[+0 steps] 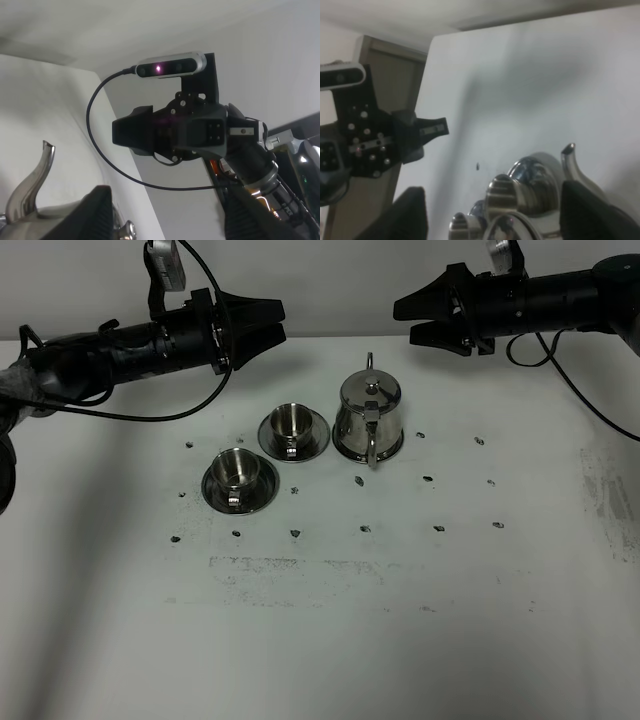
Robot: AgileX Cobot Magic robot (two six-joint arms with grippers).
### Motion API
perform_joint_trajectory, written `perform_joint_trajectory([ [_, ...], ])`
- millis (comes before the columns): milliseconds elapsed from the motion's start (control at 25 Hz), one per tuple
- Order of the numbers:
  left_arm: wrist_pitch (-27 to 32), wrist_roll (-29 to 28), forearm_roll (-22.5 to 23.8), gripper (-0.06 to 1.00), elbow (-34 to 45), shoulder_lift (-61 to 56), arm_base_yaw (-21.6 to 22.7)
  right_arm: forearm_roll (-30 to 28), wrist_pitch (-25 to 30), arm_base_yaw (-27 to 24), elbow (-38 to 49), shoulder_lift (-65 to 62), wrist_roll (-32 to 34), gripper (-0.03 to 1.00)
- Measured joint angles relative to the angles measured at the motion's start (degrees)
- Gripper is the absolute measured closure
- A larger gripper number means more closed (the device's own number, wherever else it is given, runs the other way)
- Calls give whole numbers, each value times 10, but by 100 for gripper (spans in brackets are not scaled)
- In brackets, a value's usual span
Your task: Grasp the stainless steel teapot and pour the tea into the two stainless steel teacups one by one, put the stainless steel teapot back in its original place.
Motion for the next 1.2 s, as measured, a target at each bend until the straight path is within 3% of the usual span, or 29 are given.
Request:
perform_joint_trajectory([
  [600, 0, -37, 0, 46, 0, 0, -1, -23, 0, 0, -2, 0, 30, 39],
  [840, -3, 19, 37, 46, 0, -52, -1, -40, 0, 0, -96, 0, -13, 39],
  [960, -51, 50, 110, 46, 0, -119, -1, -106, 0, 0, -166, 0, -12, 39],
  [1080, -120, 40, 231, 46, -4, -175, -2, -191, 1, 0, -214, 0, 15, 39],
  [1200, -142, 1, 354, 49, -4, -205, -3, -283, 2, 0, -228, -11, 59, 39],
])
